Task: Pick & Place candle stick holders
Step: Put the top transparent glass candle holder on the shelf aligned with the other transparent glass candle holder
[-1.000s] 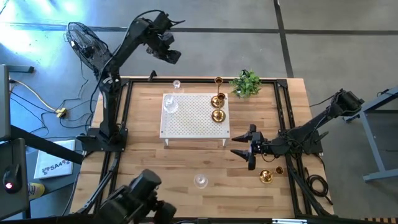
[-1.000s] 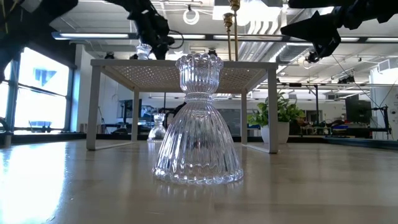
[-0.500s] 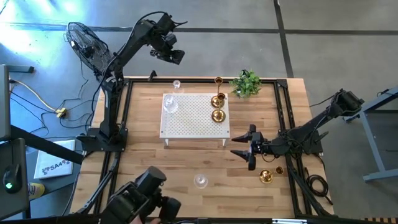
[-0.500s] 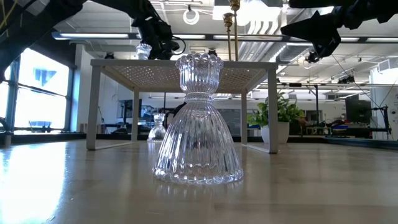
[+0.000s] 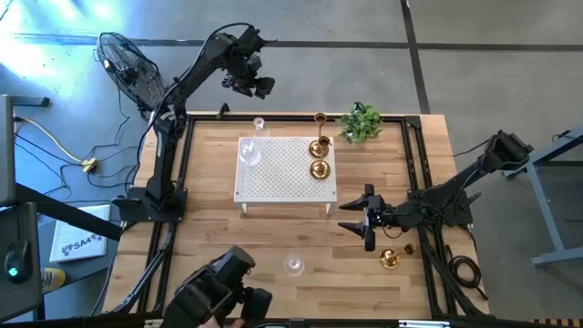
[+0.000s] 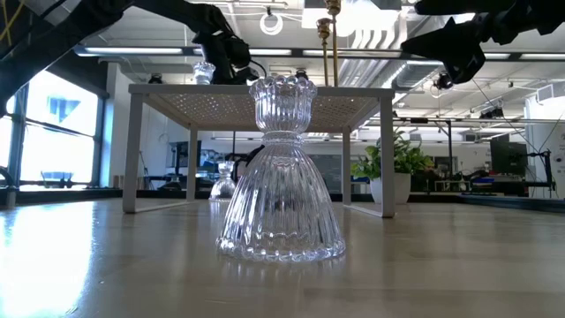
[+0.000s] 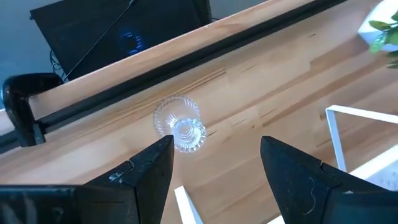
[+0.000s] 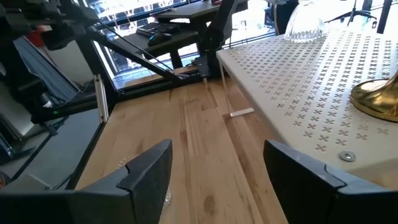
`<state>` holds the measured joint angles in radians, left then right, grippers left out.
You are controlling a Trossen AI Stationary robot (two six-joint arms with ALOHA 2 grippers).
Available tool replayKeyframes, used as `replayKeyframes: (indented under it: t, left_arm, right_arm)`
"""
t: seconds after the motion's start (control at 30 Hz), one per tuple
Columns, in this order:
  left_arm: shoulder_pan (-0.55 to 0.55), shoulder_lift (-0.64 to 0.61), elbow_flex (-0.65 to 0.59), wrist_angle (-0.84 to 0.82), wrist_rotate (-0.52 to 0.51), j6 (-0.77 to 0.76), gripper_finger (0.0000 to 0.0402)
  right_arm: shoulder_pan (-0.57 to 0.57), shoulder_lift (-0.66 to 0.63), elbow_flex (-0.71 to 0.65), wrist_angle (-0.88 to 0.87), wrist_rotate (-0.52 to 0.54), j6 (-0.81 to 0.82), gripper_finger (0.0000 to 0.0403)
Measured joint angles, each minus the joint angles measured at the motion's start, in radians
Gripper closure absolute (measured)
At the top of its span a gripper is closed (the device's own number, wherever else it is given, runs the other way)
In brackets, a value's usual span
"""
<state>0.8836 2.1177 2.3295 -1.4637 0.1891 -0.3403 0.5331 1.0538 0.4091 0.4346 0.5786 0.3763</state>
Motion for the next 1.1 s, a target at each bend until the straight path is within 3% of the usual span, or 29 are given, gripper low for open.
replayKeyframes:
  t: [0.43, 1.1]
  left_arm:
    - [-0.027, 0.038, 0.000, -0.018, -0.121, -0.032, 0.0167]
    - [-0.040, 0.082, 0.000, -0.024, -0.121, -0.063, 0.0167]
  right_arm:
    - [0.000, 0.000, 0.000, -0.003, -0.007, -0.027, 0.0157]
    - [0.000, 0.000, 0.000, -0.004, -0.018, -0.020, 0.0157]
